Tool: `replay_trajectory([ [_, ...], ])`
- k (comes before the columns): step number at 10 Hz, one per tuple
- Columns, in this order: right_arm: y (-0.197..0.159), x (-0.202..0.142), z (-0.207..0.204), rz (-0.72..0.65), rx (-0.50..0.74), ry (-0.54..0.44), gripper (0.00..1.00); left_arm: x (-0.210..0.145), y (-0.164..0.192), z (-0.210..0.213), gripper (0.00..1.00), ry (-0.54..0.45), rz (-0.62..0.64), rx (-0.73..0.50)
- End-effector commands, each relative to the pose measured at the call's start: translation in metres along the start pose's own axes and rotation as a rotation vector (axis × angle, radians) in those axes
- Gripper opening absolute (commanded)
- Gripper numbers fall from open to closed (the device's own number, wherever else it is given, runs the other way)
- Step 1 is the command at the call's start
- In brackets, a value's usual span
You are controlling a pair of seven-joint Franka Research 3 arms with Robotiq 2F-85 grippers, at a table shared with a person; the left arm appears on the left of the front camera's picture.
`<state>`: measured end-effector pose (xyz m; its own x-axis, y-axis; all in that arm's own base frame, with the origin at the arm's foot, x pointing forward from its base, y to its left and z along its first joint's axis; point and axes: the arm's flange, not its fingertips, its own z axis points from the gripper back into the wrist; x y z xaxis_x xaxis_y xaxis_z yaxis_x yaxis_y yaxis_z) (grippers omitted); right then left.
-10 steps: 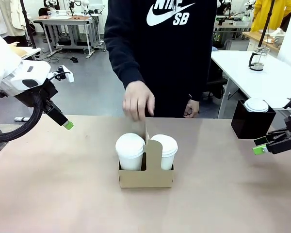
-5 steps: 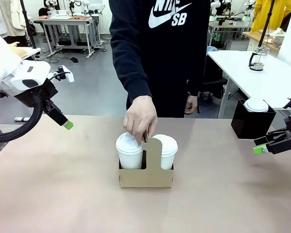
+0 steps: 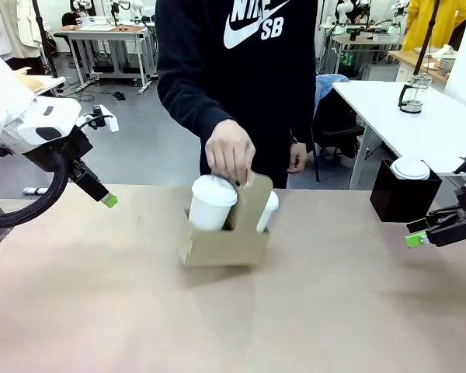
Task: Pour a drink into a cup and package it in a carrier.
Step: Insert the held 600 ml Paper Cup into the Cup Carrier.
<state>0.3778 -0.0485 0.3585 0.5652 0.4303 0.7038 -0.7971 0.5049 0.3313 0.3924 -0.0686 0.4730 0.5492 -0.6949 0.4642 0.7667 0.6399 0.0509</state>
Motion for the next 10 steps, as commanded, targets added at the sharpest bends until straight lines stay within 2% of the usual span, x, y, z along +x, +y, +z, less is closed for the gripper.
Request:
replay_trajectory([
  [1,-0.0011,-0.001,-0.0001,-0.001,0.0,0.001,1.0,-0.0005,-0.0005,0.0003,1.0,0.0,0.003,0.001],
  [10,-0.0011,-0.001,-0.0001,-0.001,0.0,0.001,1.0,-0.0005,-0.0005,0.0003,1.0,0.0,0.003,0.001],
])
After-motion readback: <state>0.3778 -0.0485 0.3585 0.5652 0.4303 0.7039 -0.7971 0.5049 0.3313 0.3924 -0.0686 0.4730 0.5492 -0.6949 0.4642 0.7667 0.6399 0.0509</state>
